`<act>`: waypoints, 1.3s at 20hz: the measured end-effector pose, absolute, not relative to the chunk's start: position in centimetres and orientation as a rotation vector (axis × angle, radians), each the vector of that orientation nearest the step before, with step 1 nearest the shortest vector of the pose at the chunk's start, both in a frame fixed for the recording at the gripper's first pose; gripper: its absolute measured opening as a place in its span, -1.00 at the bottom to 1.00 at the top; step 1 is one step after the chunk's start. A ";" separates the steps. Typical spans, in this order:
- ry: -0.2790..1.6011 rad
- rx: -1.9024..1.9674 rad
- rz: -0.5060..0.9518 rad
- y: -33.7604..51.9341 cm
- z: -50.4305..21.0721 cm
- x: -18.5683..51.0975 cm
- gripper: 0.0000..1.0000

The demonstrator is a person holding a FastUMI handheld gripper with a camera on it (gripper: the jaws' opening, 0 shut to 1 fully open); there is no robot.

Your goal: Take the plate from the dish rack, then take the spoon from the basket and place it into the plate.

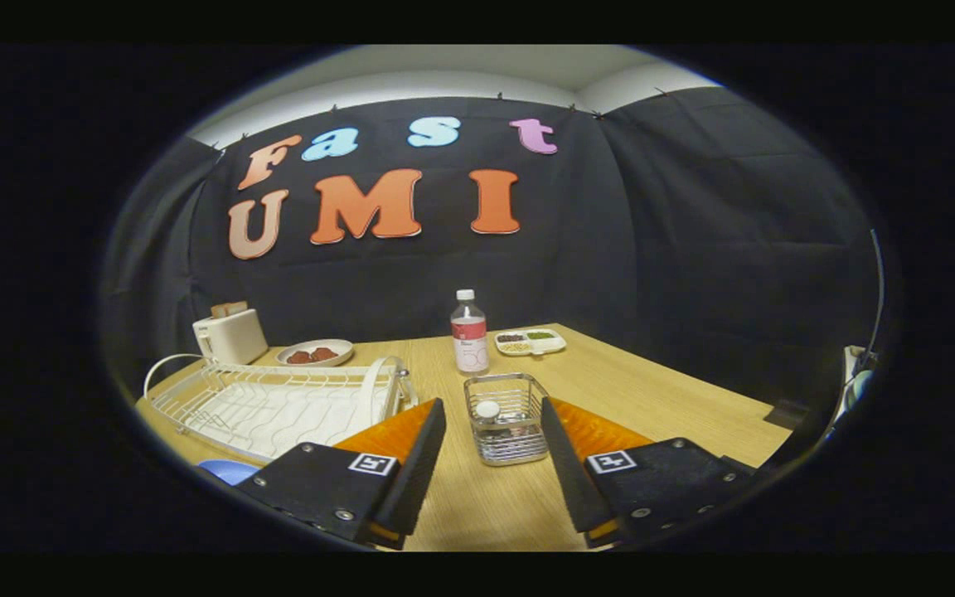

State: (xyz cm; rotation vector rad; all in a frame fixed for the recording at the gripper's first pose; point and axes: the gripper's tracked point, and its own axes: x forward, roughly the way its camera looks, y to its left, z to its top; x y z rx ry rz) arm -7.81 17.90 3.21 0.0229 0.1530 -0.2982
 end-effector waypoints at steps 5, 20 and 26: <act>0.177 0.032 -0.303 17.9 2.8 -6.5 -0.55; 0.053 0.042 -0.278 18.1 8.6 -9.5 -0.83; -0.026 0.001 -0.228 20.3 12.6 -12.7 -0.83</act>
